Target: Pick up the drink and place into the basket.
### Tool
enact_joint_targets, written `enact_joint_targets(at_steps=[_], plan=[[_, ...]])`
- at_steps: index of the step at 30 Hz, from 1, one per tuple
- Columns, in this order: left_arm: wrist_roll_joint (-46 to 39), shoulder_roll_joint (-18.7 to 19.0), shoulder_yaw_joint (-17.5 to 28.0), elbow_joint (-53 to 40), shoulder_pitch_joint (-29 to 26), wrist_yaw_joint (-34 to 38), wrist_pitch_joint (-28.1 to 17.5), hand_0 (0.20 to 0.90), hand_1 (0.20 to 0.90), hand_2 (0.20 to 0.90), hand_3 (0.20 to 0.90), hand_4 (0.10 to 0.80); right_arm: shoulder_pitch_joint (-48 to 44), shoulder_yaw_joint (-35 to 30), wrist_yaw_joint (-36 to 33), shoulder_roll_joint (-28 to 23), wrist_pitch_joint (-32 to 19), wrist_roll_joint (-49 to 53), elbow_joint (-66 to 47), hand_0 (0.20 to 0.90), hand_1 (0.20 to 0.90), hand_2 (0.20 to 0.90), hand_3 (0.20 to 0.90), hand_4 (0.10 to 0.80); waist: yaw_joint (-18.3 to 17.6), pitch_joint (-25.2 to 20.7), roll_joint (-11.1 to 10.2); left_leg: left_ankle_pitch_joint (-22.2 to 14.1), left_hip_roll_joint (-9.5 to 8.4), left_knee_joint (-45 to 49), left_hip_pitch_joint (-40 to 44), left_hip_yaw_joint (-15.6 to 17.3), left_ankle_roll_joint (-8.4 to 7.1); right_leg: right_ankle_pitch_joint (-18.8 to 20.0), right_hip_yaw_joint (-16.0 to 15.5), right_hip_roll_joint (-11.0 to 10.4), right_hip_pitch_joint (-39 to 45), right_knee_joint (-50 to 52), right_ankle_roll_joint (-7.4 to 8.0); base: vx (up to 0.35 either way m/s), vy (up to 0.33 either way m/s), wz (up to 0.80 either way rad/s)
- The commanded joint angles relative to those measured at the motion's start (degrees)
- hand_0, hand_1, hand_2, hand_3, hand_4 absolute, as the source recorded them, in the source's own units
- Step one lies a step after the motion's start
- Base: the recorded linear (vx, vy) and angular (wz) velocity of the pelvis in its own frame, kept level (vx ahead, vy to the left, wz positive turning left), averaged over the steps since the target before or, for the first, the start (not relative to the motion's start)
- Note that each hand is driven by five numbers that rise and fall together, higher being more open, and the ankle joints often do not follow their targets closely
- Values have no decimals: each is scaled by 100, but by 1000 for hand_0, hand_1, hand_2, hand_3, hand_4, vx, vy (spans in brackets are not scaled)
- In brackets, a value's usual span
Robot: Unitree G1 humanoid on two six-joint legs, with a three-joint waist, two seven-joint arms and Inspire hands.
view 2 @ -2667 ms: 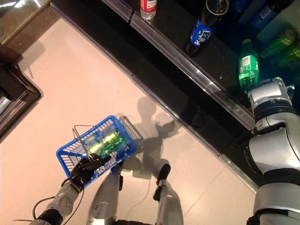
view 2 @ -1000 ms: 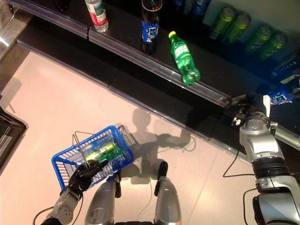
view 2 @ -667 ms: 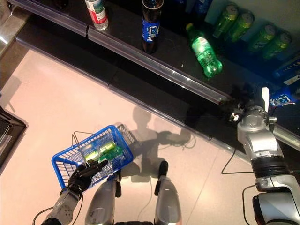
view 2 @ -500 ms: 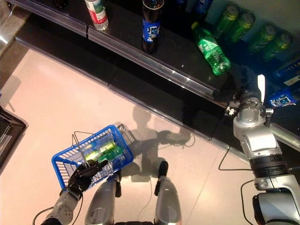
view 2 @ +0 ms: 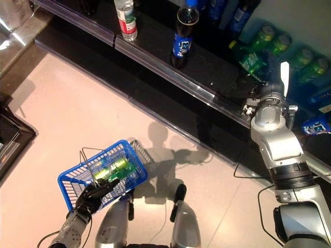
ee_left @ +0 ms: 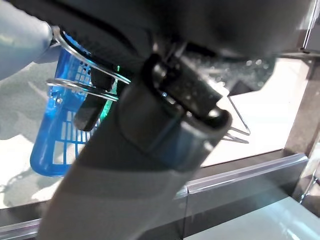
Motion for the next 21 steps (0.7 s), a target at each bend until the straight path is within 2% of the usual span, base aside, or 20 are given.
enact_joint_targets(at_steps=[1,9,14,18,19,21], plan=[[261,218,323,-1091,342,-223,-697,300,300,300,200,100,-809,335,-24,-355,-190,-690,-20,900,900,900,900,800,118,-1034,-16,-316,76,235,285,66,35,-424,43,367,139,349,-431,46,-141,-1],[560,86,506,-876,441,-86,-551,300,300,300,200,100,-749,623,550,-235,31,-1154,125,900,900,900,900,800,145,-1456,-117,-154,338,106,500,57,-130,-479,-1,553,436,185,-536,29,-148,-1],[630,-40,699,-675,520,34,-506,300,300,300,200,100,-385,655,1010,-121,29,-1733,-12,900,900,900,900,800,95,-1622,-188,185,530,673,366,18,-249,-451,83,756,595,-1,-663,12,-187,-9],[595,-185,874,-521,606,128,-492,300,300,300,200,100,-81,708,1320,-14,-47,-2023,-105,900,900,900,900,800,104,-1616,-315,320,479,1910,-80,77,-187,-405,174,857,794,-149,-820,33,-200,-27],[597,-188,877,-515,608,129,-485,300,300,300,200,100,-64,704,1327,-11,-48,-2029,-115,900,900,900,900,800,103,-1616,-311,314,485,1973,-118,80,-186,-407,173,869,801,-150,-827,61,-97,-26],[603,-244,911,-465,621,169,-438,300,300,300,200,100,129,674,1357,50,-60,-2102,-197,900,900,900,900,800,119,-1578,-319,261,380,2075,-260,91,-142,-436,196,878,898,-127,-834,106,-38,3]])
